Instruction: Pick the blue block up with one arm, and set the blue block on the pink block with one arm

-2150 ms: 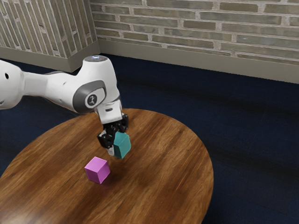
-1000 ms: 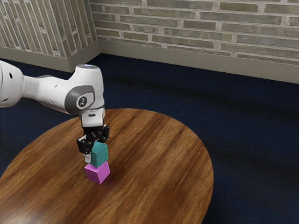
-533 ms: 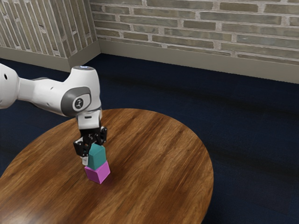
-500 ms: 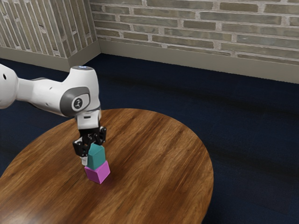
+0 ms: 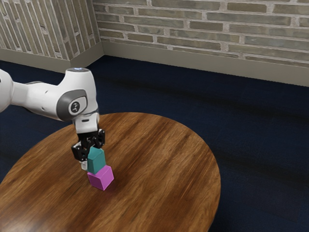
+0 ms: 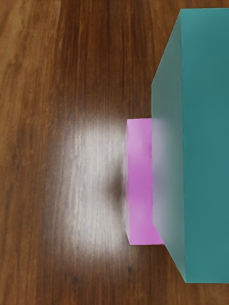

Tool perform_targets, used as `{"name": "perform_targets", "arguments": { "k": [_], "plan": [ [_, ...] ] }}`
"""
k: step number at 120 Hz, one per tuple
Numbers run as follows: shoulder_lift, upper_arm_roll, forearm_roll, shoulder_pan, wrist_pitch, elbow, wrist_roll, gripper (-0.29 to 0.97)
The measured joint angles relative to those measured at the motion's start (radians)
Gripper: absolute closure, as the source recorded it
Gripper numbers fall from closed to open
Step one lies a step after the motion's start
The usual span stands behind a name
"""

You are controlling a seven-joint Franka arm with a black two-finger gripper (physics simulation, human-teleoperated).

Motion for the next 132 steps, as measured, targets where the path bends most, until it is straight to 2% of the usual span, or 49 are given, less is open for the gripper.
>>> {"name": "perform_targets", "arguments": {
  "k": [32, 40, 70, 81, 92, 103, 117, 132],
  "plan": [
    [-0.001, -0.002, -0.001, -0.022, 0.004, -0.01, -0.006, 0.34],
    [0.0, -0.002, 0.0, -0.022, 0.002, -0.008, -0.004, 0.25],
    [-0.003, -0.002, -0.001, -0.011, -0.007, -0.007, 0.002, 0.09],
    [-0.064, -0.003, -0.002, -0.013, -0.022, -0.007, 0.002, 0.06],
    [-0.187, -0.004, -0.003, -0.02, -0.092, -0.005, -0.001, 0.04],
    [-0.299, -0.006, 0.003, -0.036, -0.228, 0.057, -0.034, 0.02],
    [-0.318, -0.002, 0.049, -0.089, -0.42, 0.29, -0.145, 0.01],
    [-0.297, 0.027, 0.068, -0.134, -0.539, 0.459, -0.267, 0.01]
  ]
}}
